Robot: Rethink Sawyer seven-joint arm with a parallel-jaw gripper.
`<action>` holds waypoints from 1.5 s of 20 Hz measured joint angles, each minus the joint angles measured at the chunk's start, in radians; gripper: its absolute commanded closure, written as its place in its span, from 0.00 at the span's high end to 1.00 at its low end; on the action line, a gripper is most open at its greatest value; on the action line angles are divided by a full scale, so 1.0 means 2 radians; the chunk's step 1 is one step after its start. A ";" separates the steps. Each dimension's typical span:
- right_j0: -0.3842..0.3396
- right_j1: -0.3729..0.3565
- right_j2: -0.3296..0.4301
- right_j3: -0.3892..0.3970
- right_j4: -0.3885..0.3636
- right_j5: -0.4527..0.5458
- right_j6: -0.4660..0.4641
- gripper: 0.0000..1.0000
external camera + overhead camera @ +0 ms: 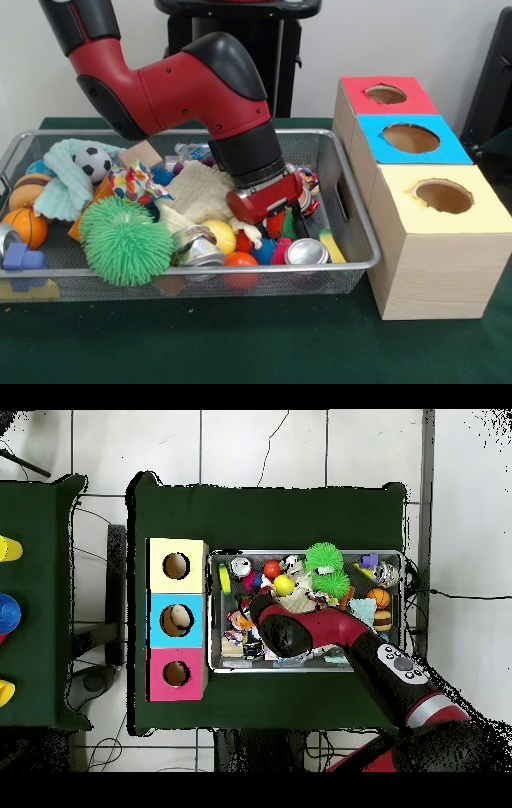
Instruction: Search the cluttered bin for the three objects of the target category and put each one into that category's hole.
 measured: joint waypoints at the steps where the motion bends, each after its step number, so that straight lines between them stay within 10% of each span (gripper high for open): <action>1: -0.002 0.001 0.001 0.000 0.000 0.000 0.000 1.00; 30: -0.008 0.006 0.006 0.001 0.000 0.000 0.000 1.00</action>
